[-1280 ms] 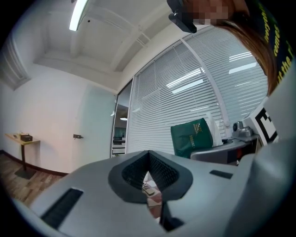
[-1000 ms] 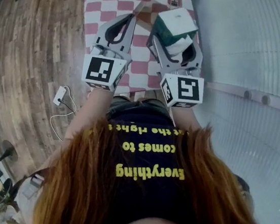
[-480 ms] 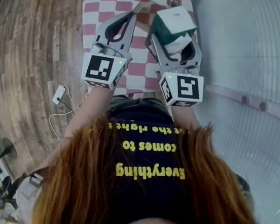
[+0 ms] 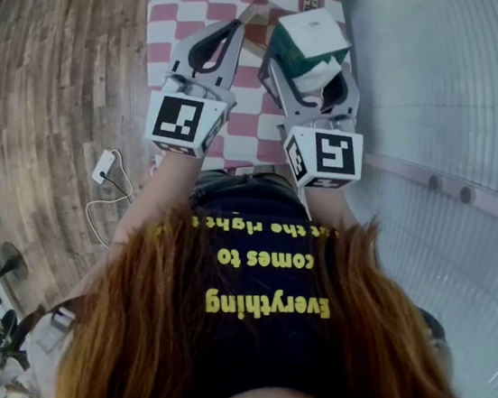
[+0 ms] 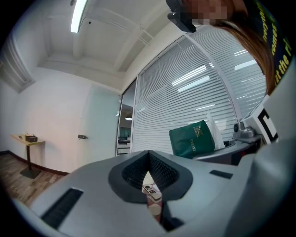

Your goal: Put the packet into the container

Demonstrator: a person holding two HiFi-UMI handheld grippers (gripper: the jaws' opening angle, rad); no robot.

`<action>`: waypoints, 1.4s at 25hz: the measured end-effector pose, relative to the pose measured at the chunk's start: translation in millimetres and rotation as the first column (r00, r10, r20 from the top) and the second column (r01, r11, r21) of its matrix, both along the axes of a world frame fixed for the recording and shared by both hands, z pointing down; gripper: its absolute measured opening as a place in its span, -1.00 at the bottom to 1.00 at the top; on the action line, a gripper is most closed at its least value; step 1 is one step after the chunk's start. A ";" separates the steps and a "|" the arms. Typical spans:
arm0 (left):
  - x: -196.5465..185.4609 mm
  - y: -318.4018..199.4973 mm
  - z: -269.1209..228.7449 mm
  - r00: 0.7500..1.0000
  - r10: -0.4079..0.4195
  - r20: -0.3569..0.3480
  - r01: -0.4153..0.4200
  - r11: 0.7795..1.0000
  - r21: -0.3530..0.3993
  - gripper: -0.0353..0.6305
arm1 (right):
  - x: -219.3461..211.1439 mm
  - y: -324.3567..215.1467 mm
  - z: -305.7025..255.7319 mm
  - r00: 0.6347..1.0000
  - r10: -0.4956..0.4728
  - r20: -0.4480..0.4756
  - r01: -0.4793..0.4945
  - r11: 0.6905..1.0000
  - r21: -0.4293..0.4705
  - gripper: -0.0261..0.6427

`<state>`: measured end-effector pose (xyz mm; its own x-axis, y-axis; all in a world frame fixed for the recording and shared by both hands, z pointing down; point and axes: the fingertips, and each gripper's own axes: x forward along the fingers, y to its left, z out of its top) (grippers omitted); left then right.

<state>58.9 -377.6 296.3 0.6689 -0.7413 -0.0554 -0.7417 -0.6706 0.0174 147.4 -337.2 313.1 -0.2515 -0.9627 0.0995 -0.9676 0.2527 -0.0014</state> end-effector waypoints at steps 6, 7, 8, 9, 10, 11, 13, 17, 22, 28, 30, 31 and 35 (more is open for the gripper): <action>-1.5 0.3 3.4 1.000 -0.006 0.000 0.006 1.000 -0.003 -0.89 | 6.4 -7.3 12.7 1.000 0.006 -0.019 -0.006 1.000 -0.015 0.17; -2.3 0.7 3.3 1.000 -0.007 0.000 0.007 1.000 -0.003 -0.89 | 9.9 -10.5 17.1 0.999 0.010 -0.033 -0.011 1.000 -0.023 0.17; -3.6 1.1 3.3 1.000 -0.009 -0.001 0.009 1.000 -0.003 -0.89 | 13.2 -14.6 21.7 0.998 0.012 -0.056 -0.014 0.999 -0.034 0.17; -5.3 1.3 3.5 1.000 -0.012 0.000 0.012 1.000 -0.003 -0.89 | 16.0 -19.8 26.9 0.996 0.008 -0.085 -0.013 0.999 -0.049 0.17; -7.5 1.3 4.0 1.000 -0.015 0.003 0.015 1.000 -0.004 -0.89 | 18.4 -26.0 32.7 0.994 0.000 -0.114 -0.008 0.998 -0.067 0.17; -9.7 1.2 4.8 1.000 -0.020 0.005 0.020 1.000 -0.005 -0.89 | 20.6 -33.1 38.9 0.990 -0.012 -0.142 -0.001 0.996 -0.089 0.17; -13.5 0.5 6.0 1.000 -0.028 0.007 0.028 1.000 -0.008 -0.89 | 25.2 -48.9 52.1 0.977 -0.046 -0.206 0.018 0.991 -0.135 0.17; -19.9 -0.3 7.0 0.999 -0.045 0.005 0.045 0.999 -0.007 -0.89 | 25.4 -79.6 78.7 0.913 -0.171 -0.370 0.090 0.970 -0.228 0.17; -32.7 -0.8 9.0 0.997 -0.079 0.001 0.079 0.997 -0.008 -0.89 | 20.2 -108.2 120.7 0.821 -0.330 -0.465 0.148 0.911 -0.385 0.17; -42.7 -2.8 12.7 0.993 -0.115 0.000 0.115 0.993 -0.014 -0.89 | 13.4 -124.5 156.4 0.743 -0.452 -0.493 0.185 0.847 -0.498 0.17; -45.0 -4.1 12.8 0.992 -0.123 0.000 0.123 0.992 -0.013 -0.89 | 10.9 -129.8 165.0 0.716 -0.486 -0.501 0.193 0.828 -0.527 0.17; -46.0 -4.7 12.8 0.992 -0.127 0.001 0.127 0.992 -0.012 -0.89 | 10.2 -132.2 169.3 0.704 -0.502 -0.503 0.196 0.817 -0.541 0.17; -50.4 -6.3 13.7 0.990 -0.142 0.003 0.142 0.990 -0.017 -0.89 | 7.5 -139.8 186.6 0.654 -0.567 -0.501 0.212 0.773 -0.598 0.17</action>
<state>8.5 -383.9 310.0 0.5570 -0.8295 -0.0413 -0.8293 -0.5582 0.0267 154.9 -477.0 499.8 -0.2965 -0.5734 0.7638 -0.5797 0.7436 0.3332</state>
